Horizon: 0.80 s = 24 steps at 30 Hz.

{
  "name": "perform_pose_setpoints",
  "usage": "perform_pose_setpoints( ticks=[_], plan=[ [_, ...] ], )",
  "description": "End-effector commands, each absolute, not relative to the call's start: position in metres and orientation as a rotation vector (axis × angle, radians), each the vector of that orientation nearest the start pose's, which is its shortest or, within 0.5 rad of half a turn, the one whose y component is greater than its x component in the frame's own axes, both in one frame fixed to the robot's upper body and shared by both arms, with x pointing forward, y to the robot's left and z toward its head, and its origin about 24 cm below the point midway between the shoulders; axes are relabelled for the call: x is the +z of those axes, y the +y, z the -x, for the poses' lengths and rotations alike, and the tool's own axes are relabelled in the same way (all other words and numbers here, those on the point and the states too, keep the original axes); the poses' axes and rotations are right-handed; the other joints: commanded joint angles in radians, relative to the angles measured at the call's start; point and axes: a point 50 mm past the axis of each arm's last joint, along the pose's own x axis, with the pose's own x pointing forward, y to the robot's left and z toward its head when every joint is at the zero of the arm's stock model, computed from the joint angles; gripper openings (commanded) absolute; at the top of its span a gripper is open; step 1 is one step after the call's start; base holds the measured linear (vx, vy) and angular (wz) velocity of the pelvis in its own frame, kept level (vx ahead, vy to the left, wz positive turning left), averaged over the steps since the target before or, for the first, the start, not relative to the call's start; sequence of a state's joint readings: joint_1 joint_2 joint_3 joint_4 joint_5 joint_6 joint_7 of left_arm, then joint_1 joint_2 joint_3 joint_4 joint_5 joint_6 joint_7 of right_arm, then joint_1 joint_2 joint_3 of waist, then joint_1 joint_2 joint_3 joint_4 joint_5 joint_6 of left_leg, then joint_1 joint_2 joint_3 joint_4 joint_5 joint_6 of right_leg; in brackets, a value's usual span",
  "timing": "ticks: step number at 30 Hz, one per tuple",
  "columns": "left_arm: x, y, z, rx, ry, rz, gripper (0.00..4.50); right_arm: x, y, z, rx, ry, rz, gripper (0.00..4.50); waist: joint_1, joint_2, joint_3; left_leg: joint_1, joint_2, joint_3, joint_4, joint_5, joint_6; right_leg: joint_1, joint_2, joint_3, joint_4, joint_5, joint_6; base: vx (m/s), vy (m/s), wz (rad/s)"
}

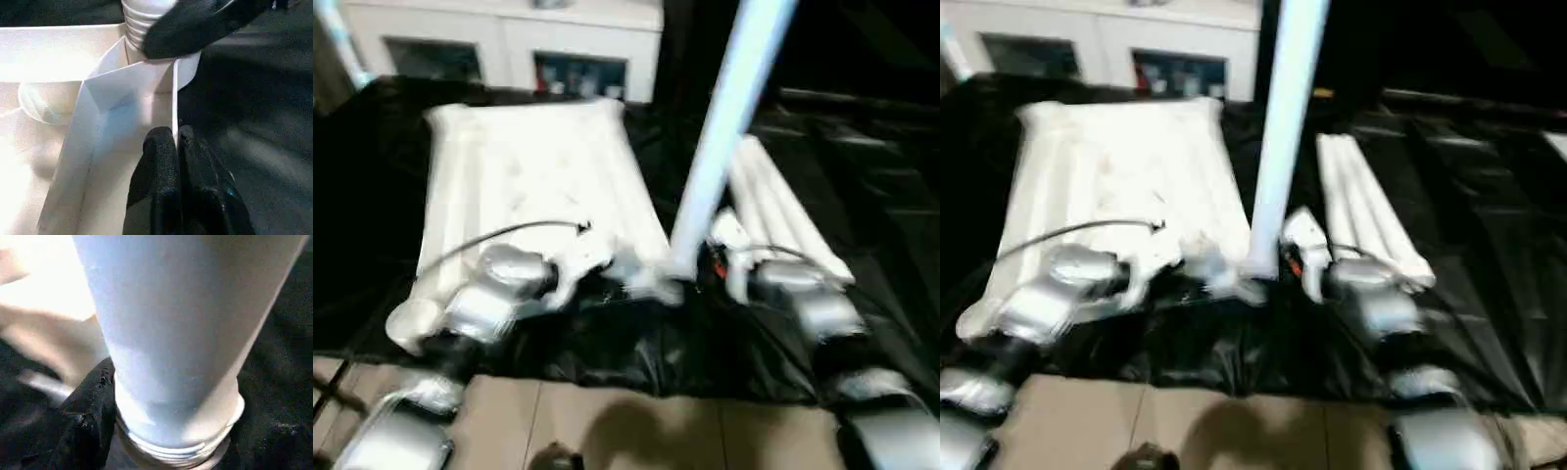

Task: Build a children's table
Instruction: Rotate leg to tighten

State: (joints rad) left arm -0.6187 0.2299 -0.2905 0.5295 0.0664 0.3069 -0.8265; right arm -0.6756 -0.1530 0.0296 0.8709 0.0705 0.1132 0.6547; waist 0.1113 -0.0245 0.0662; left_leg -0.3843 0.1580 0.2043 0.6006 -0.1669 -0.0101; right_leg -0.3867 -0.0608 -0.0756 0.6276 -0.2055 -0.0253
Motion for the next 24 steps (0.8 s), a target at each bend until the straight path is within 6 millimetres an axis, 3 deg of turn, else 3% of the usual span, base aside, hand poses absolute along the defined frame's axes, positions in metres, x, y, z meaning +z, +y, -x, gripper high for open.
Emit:
perform_pose_setpoints(
  ticks=[1, 5, 6, 9, 11, 14, 17, 20, 21, 24],
  plan=[
    [0.081, 0.065, -0.344, -0.934, 0.296, -0.332, 0.00, 0.015, -0.091, -0.347, 0.609, 0.468, -0.044, 2.81, -0.010, 0.003, -0.061, 0.040, 0.092, -0.060, -0.082, -0.369, -0.064, 0.016, -0.130, 0.069, -0.110, -0.437, -0.173, 0.000, 0.000, 0.00],
    [0.084, 0.053, -0.341, -0.941, 0.277, -0.320, 0.00, 0.018, -0.073, -0.347, 0.639, 0.431, -0.025, 2.81, -0.011, -0.003, -0.068, 0.030, 0.091, -0.052, -0.082, -0.291, -0.038, 0.027, -0.123, 0.069, -0.099, -0.293, -0.184, 0.000, 0.000, 0.00],
    [0.084, 0.051, -0.341, -0.945, 0.273, -0.321, 0.00, 0.019, -0.071, -0.347, 0.644, 0.423, -0.018, 3.36, -0.010, -0.003, -0.070, 0.025, 0.089, -0.050, -0.080, -0.256, -0.020, 0.031, -0.123, 0.069, -0.094, -0.242, -0.192, 0.000, 0.000, 0.00],
    [0.081, 0.050, -0.338, -0.978, 0.265, -0.346, 0.00, 0.021, -0.065, -0.347, 0.666, 0.412, -0.051, 3.52, -0.008, -0.005, -0.070, 0.022, 0.087, -0.046, -0.077, -0.207, 0.012, 0.034, -0.122, 0.069, -0.091, -0.195, -0.200, 0.000, 0.000, 0.00],
    [0.080, 0.051, -0.338, -0.984, 0.267, -0.354, 0.00, 0.022, -0.065, -0.348, 0.669, 0.411, -0.054, 3.78, -0.008, -0.004, -0.070, 0.022, 0.087, -0.046, -0.077, -0.205, 0.016, 0.035, -0.123, 0.068, -0.092, -0.202, -0.201, 0.000, 0.000, 0.00],
    [0.079, 0.056, -0.333, -1.038, 0.267, -0.368, 0.00, 0.025, -0.069, -0.349, 0.699, 0.388, -0.036, 3.96, -0.008, 0.001, -0.067, 0.026, 0.091, -0.050, -0.082, -0.250, 0.002, 0.031, -0.123, 0.067, -0.097, -0.264, -0.194, 0.000, 0.000, 0.00],
    [0.077, 0.061, -0.327, -1.099, 0.274, -0.382, 0.00, 0.028, -0.078, -0.347, 0.783, 0.356, 0.007, 3.96, -0.015, 0.002, -0.068, 0.025, 0.092, -0.050, -0.083, -0.252, -0.003, 0.033, -0.120, 0.067, -0.092, -0.236, -0.199, 0.000, 0.000, 0.00],
    [0.076, 0.068, -0.324, -1.147, 0.277, -0.391, 0.00, 0.030, -0.087, -0.344, 0.865, 0.334, 0.048, 3.96, -0.014, 0.004, -0.071, 0.022, 0.092, -0.047, -0.080, -0.212, 0.015, 0.038, -0.121, 0.067, -0.086, -0.166, -0.216, 0.000, 0.000, 0.00],
    [0.076, 0.069, -0.323, -1.165, 0.275, -0.394, 0.00, 0.030, -0.091, -0.343, 0.899, 0.332, 0.055, 3.96, -0.013, 0.000, -0.072, 0.020, 0.089, -0.045, -0.077, -0.196, 0.030, 0.041, -0.120, 0.067, -0.085, -0.137, -0.219, 0.000, 0.000, 0.00],
    [0.075, 0.075, -0.320, -1.209, 0.280, -0.397, 0.00, 0.032, -0.101, -0.337, 0.995, 0.324, 0.087, 3.96, -0.007, 0.002, -0.071, 0.022, 0.092, -0.043, -0.076, -0.186, 0.046, 0.038, -0.117, 0.065, -0.083, -0.122, -0.232, 0.000, 0.000, 0.00]
  ],
)
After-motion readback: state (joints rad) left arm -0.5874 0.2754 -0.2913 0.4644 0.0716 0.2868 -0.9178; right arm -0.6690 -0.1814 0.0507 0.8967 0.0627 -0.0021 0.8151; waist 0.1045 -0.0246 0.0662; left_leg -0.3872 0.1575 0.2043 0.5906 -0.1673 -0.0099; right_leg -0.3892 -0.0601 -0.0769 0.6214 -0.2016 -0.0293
